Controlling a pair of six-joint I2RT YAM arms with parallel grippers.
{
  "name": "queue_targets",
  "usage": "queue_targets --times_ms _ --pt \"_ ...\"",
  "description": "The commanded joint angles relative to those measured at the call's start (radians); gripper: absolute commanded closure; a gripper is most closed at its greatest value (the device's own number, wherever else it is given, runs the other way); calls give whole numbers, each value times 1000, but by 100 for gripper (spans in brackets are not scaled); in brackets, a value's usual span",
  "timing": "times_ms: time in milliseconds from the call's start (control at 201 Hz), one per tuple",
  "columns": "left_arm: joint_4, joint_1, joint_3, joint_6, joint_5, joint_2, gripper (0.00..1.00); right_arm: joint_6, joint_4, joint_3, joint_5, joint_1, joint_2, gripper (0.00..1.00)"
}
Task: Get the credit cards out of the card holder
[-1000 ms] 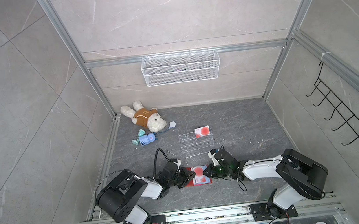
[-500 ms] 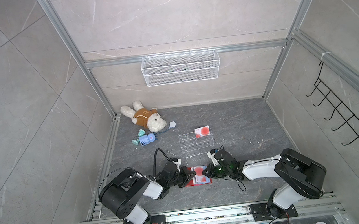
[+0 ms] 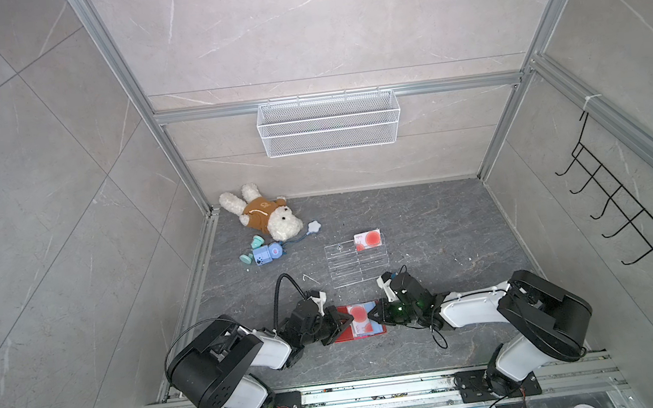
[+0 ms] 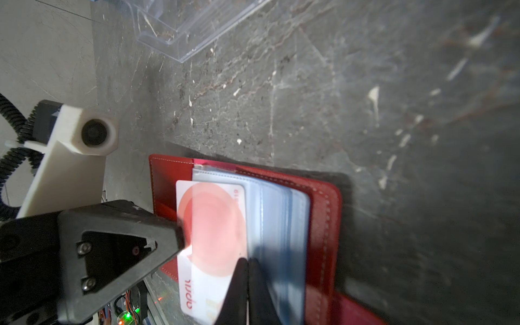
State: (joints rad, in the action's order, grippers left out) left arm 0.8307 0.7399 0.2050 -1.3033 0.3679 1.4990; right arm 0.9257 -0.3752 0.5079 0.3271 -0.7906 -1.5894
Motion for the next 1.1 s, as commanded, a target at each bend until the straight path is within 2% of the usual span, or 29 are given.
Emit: queue_targets --times_ms 0,119,324,602,787,1090 --pt "-6 2 1 22 -5 2 85 16 48 -28 -6 1 -34 91" --pt "31 3 1 14 3 21 77 18 44 -31 -5 1 -39 91" --pt "36 8 8 17 9 30 77 19 38 -34 -1 2 -42 92" --pt "76 13 21 17 24 71 86 21 28 -37 2 2 -48 92" --pt "66 13 21 28 37 66 100 21 30 -39 0 2 -47 92" --pt "-58 -20 -5 78 38 -68 100 16 57 -55 -26 2 -17 93"
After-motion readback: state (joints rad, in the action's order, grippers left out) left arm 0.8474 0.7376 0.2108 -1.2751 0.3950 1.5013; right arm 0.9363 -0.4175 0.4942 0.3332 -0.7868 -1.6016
